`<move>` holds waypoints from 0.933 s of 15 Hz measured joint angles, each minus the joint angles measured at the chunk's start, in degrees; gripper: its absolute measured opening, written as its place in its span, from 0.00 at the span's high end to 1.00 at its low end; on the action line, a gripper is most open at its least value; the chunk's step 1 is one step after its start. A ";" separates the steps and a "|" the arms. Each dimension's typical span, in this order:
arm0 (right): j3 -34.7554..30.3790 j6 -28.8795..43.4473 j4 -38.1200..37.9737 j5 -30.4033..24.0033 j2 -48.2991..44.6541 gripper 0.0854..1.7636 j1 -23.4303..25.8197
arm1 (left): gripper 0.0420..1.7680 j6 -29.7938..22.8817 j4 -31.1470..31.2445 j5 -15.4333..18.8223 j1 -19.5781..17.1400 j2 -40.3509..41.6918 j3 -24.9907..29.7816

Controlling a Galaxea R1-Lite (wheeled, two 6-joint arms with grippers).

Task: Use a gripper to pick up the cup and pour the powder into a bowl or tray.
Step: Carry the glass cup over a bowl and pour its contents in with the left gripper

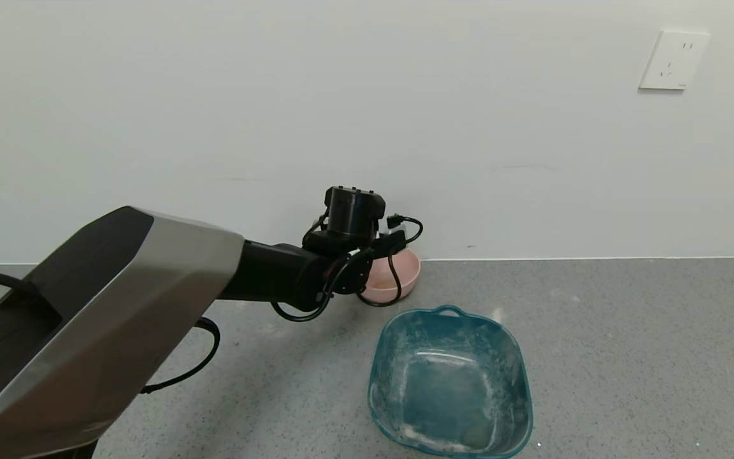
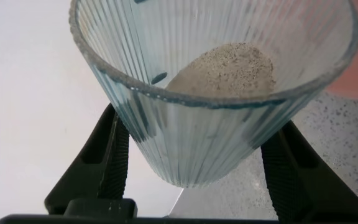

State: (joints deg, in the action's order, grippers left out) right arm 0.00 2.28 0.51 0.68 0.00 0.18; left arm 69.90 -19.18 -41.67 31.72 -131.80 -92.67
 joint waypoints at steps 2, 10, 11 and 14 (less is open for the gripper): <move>0.00 0.00 0.00 0.00 0.00 0.03 0.00 | 0.30 1.87 -0.17 -0.34 0.02 -0.09 0.04; 0.00 -0.02 0.00 0.02 0.00 0.03 0.00 | 0.30 7.35 -0.15 -0.44 0.88 -0.13 0.20; 0.00 0.00 0.00 0.05 0.00 0.03 0.00 | 0.30 7.80 -0.13 -0.44 0.85 -0.11 0.20; 0.00 0.00 0.00 0.00 0.00 0.03 0.00 | 0.30 8.87 -0.06 -0.76 0.89 -0.06 0.63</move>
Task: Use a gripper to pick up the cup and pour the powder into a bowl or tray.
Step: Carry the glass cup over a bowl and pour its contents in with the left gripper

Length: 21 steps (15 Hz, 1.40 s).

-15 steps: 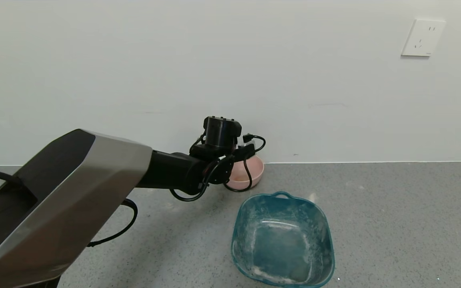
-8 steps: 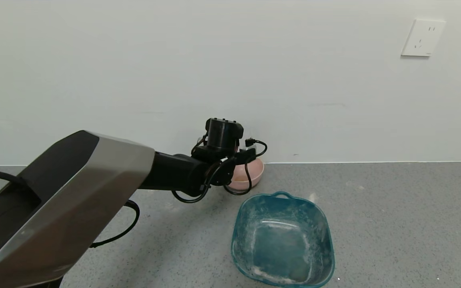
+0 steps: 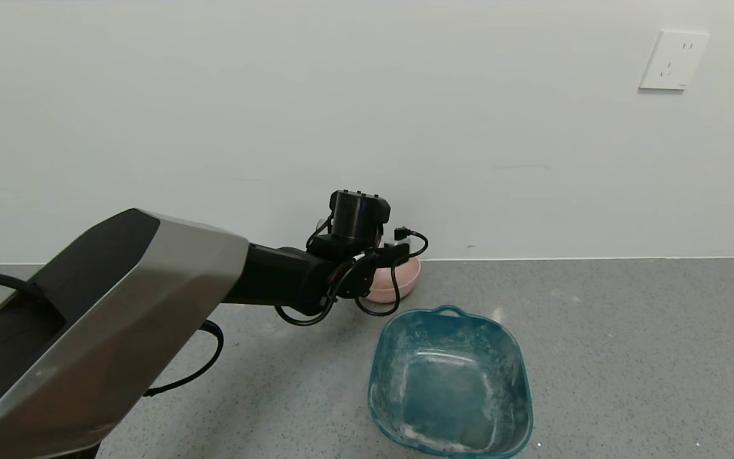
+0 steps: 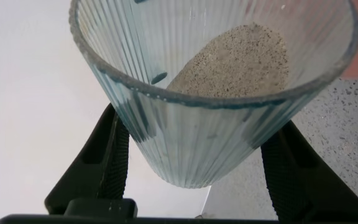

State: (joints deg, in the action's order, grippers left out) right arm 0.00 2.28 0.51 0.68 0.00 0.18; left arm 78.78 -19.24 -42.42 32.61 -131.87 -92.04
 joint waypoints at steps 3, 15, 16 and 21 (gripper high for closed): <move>0.00 -0.02 0.00 0.02 0.00 0.03 0.00 | 0.30 1.99 -0.02 -0.85 -0.01 0.02 0.11; 0.00 0.00 0.00 0.00 0.00 0.03 0.02 | 0.30 6.86 -0.07 -2.04 0.43 0.02 -0.24; 0.00 0.00 0.00 0.02 0.00 0.03 0.00 | 0.30 7.24 -0.07 -2.17 0.52 0.02 -0.13; 0.00 0.00 0.00 0.02 0.00 0.03 0.02 | 0.30 8.92 -0.07 -3.79 1.04 -0.11 0.00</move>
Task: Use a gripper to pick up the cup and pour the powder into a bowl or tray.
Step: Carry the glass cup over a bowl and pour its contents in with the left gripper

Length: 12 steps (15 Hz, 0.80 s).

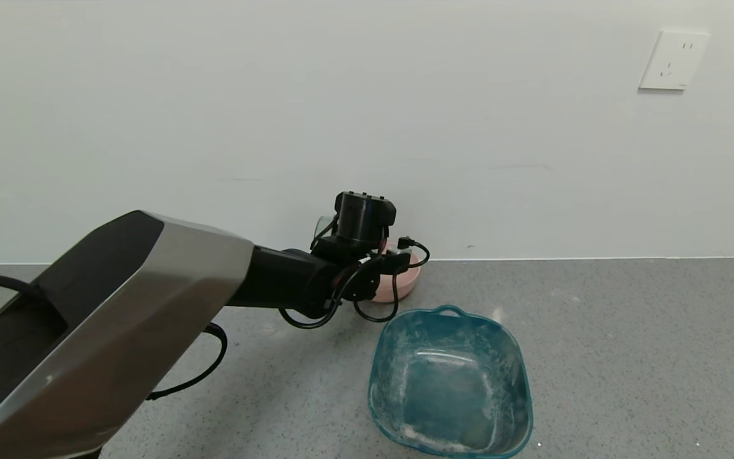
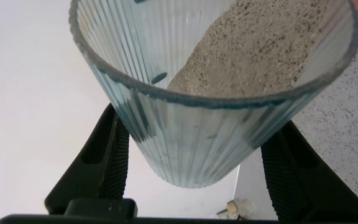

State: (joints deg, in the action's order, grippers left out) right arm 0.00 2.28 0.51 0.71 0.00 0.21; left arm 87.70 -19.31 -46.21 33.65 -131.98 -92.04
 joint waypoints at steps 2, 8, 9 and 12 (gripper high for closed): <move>0.00 0.00 0.00 0.00 0.00 0.03 -0.02 | 0.30 0.89 0.00 -0.30 0.20 -0.20 -0.18; 0.00 -0.02 -0.02 -0.02 0.00 0.03 -0.02 | 0.30 2.27 0.02 -0.50 0.44 -0.44 -0.60; 0.00 -0.02 0.00 0.00 0.00 0.03 -0.02 | 0.30 3.04 -0.06 -0.52 0.48 -0.50 -1.01; 0.00 -0.02 0.00 0.00 0.00 0.03 -0.02 | 0.30 4.30 -0.06 -0.56 0.66 -0.55 -1.56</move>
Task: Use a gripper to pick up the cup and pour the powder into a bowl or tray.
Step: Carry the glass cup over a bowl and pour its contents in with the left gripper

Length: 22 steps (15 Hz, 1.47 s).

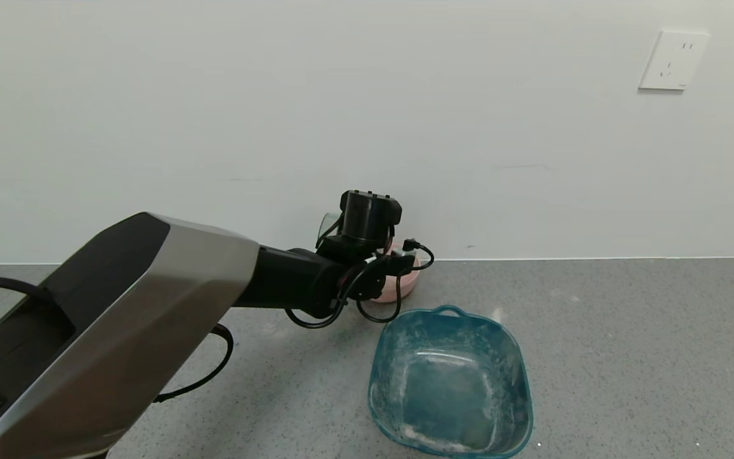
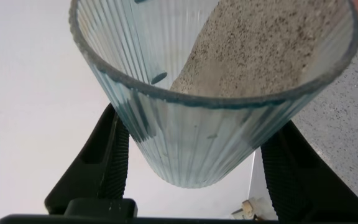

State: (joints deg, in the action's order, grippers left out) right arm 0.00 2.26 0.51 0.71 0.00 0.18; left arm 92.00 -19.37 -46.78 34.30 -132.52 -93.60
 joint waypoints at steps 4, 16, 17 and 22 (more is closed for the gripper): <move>0.00 0.02 0.00 -0.02 0.00 0.03 0.00 | 0.30 1.33 -0.02 -0.30 0.43 -0.06 0.11; 0.00 0.00 0.00 0.00 0.00 0.03 0.02 | 0.30 3.50 0.02 -0.79 0.67 -0.13 0.33; 0.00 0.02 0.00 0.00 0.00 0.03 0.02 | 0.30 3.75 0.00 -0.77 0.69 -0.13 0.33; 0.00 0.02 0.00 -0.02 0.00 0.03 0.02 | 0.30 4.52 0.00 -1.12 0.78 -0.13 0.33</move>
State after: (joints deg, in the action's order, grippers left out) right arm 0.00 2.28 0.51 0.68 0.00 0.21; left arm 96.53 -19.37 -47.90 35.08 -132.66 -93.27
